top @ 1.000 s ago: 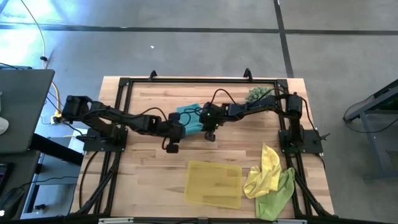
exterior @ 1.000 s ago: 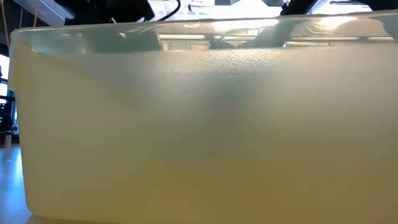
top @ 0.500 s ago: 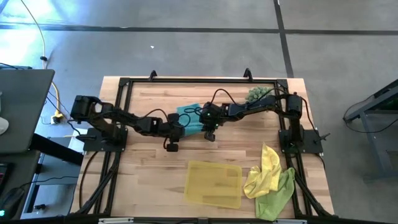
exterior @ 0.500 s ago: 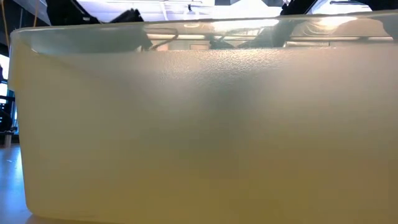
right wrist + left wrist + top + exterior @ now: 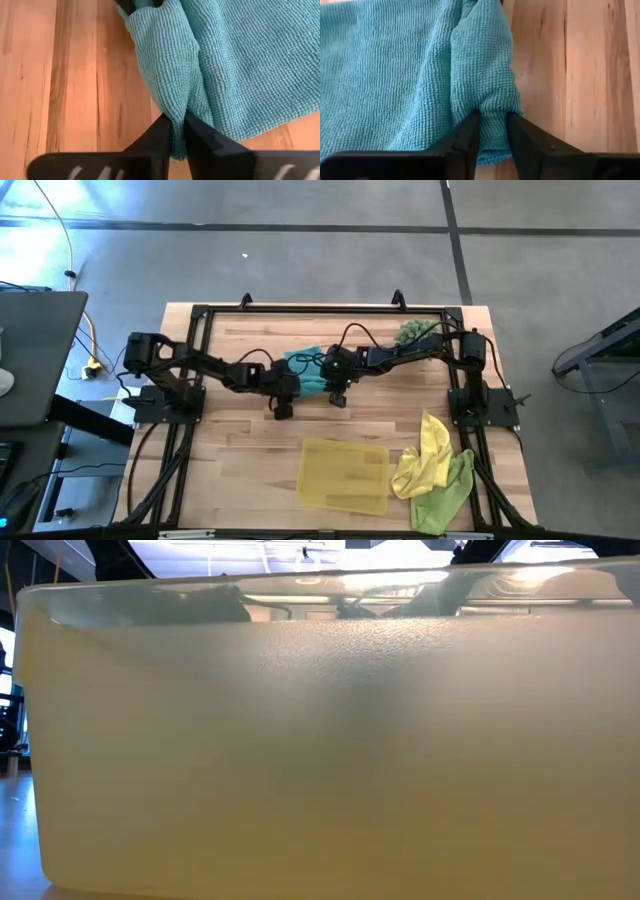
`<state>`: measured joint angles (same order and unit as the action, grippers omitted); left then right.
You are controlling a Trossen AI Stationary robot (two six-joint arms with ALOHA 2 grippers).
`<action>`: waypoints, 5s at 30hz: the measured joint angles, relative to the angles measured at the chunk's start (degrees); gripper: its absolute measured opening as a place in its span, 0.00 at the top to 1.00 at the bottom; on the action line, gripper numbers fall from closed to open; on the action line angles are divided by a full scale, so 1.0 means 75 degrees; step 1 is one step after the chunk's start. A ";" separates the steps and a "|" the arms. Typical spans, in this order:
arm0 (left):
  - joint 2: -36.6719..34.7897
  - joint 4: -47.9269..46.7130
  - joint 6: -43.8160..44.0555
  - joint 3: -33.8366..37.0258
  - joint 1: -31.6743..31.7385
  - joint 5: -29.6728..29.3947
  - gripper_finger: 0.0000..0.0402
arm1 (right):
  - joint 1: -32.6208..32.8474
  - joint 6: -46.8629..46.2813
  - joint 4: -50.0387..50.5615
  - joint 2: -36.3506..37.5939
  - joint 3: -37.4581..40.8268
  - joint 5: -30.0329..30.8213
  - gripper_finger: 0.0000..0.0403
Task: Roll microfiber towels into tight, uniform cylinder then place into a basket
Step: Roll the blue towel
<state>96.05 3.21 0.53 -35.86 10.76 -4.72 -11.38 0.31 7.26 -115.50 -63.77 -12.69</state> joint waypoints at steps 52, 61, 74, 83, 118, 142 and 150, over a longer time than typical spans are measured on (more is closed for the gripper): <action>-0.0021 -0.0045 0.0909 0.0061 0.1557 0.4396 1.00 | 0.1398 0.4549 -0.0182 0.0329 -0.0006 0.2103 0.55; -0.0009 -0.0042 0.0909 0.0061 0.1554 0.4683 1.00 | 0.1089 0.3766 -0.0259 0.0081 -0.0012 0.1879 0.65; -0.0033 -0.0058 0.0939 0.0061 0.1541 0.4772 0.96 | 0.0950 0.3284 -0.0282 0.0055 -0.0003 0.1755 0.97; -0.0411 -0.0589 0.0982 0.0058 0.1519 0.4785 0.88 | 0.0508 0.2150 -0.0217 0.0052 -0.0003 0.0098 0.99; -0.0356 0.0695 -0.2417 0.0055 -0.1227 -0.1980 0.72 | -0.1032 -0.2989 0.0223 0.0023 0.0032 -0.3395 1.00; 0.0396 0.0769 -0.0484 -0.0027 0.0169 0.0295 0.89 | -0.1030 -0.1615 0.0178 0.0180 0.0023 -0.3260 0.82; 0.0397 0.0482 0.1398 0.0019 0.0747 0.3605 0.98 | -0.0644 0.1480 0.0371 0.1122 0.0023 -0.2544 0.70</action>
<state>99.03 6.83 11.02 -35.71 16.36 22.32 -16.21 11.41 10.04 -107.09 -63.59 -31.77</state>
